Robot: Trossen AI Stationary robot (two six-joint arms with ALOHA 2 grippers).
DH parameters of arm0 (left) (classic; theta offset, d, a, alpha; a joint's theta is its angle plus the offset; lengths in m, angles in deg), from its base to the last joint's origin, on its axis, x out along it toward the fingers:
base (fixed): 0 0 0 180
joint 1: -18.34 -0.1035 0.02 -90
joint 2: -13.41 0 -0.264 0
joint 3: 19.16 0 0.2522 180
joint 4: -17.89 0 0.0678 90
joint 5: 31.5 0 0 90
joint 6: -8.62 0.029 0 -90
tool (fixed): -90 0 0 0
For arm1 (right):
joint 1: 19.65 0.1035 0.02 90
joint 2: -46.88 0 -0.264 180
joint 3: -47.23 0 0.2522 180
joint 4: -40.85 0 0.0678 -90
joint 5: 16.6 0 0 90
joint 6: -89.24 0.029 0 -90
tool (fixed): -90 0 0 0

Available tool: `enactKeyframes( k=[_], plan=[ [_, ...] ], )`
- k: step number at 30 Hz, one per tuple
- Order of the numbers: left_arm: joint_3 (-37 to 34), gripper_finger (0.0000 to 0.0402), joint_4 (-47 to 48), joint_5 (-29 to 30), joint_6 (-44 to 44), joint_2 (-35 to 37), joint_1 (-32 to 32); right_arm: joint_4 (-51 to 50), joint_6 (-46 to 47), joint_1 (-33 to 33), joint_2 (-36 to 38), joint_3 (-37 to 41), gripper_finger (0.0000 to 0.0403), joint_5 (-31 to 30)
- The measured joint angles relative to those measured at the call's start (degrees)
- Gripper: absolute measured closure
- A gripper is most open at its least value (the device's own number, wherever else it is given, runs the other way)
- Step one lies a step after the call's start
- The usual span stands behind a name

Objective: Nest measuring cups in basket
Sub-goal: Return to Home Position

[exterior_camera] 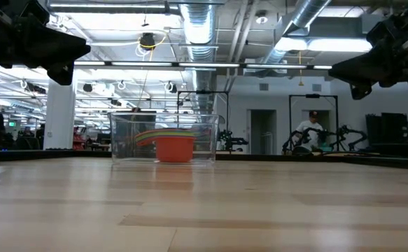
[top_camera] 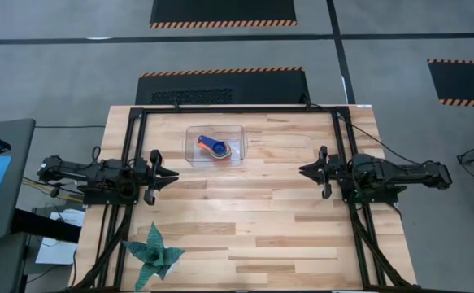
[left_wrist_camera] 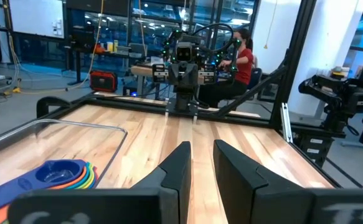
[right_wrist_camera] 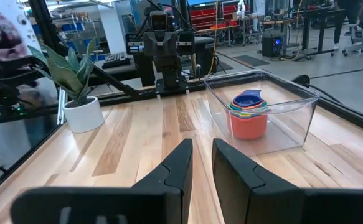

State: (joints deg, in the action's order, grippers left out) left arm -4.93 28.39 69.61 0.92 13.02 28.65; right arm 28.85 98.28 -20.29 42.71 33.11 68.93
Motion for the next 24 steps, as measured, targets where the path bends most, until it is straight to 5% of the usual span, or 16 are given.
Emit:
enactKeyframes(
  k=[24],
  plan=[
    [0.0, 0.0343, 0.0, -0.01, -0.02, 0.0, 0.0, 0.0, 0.02, 0.0, 0.0, 0.02, 0.0316, -0.02]
  ],
)
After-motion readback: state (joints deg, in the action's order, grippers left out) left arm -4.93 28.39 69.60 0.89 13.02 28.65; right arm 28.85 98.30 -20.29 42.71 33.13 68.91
